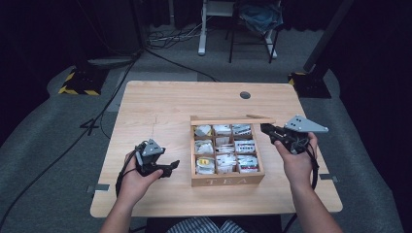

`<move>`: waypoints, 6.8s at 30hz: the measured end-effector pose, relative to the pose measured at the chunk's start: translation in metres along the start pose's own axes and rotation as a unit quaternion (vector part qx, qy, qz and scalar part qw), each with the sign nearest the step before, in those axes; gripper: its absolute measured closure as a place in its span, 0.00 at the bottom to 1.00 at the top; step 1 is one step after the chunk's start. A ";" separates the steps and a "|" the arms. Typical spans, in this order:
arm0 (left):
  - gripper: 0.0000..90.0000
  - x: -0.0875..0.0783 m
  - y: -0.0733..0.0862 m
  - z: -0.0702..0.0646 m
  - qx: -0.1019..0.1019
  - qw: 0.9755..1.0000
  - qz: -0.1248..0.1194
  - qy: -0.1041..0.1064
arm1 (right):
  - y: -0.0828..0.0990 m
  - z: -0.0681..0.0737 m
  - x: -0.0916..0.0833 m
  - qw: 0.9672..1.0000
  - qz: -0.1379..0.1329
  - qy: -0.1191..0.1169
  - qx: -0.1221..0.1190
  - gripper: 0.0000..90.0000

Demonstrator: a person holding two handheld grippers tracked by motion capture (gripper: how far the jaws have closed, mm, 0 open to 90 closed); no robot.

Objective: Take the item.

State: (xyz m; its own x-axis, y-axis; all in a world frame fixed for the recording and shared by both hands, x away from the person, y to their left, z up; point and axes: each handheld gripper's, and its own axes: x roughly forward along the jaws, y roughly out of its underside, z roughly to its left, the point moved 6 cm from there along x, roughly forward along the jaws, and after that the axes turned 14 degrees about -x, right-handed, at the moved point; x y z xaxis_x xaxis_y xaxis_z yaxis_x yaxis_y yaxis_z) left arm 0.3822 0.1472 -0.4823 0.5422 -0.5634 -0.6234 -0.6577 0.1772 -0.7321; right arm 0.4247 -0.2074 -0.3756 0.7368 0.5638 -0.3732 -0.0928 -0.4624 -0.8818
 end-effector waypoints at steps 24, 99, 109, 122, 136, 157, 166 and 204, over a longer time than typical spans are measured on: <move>0.32 -0.004 -0.040 -0.069 0.058 0.996 -0.026 0.067 | 0.000 -0.001 -0.001 1.000 -0.002 -0.002 0.002 0.94; 0.99 0.084 -0.033 -0.127 0.106 0.974 0.101 0.172 | 0.005 0.004 0.007 1.000 0.010 -0.014 0.000 0.94; 0.99 0.068 -0.048 -0.128 0.108 0.976 0.054 0.179 | 0.005 0.004 0.007 1.000 0.010 -0.014 -0.001 0.94; 0.99 0.050 -0.060 -0.123 0.099 0.977 0.014 0.190 | 0.005 0.004 0.007 1.000 0.010 -0.014 -0.001 0.94; 0.99 0.015 -0.068 -0.117 0.098 0.974 -0.020 0.201 | 0.005 0.004 0.007 1.000 0.011 -0.013 0.000 0.94; 0.99 -0.047 -0.058 -0.068 0.083 0.982 -0.060 0.157 | 0.007 0.006 0.006 1.000 0.013 -0.014 0.002 0.94; 0.99 -0.059 -0.058 -0.054 0.071 0.986 -0.066 0.136 | 0.007 0.007 0.006 1.000 0.013 -0.016 0.001 0.94; 0.99 -0.025 -0.029 0.037 -0.017 0.999 -0.029 0.010 | 0.009 0.007 0.007 1.000 0.016 -0.018 0.001 0.94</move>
State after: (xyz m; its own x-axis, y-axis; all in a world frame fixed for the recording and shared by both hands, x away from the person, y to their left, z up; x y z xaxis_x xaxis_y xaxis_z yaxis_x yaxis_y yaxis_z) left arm 0.4077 0.1863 -0.4554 0.5694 -0.5873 -0.5752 -0.6431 0.1177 -0.7567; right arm 0.4242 -0.2023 -0.3879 0.7092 0.5733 -0.4103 -0.1166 -0.4786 -0.8702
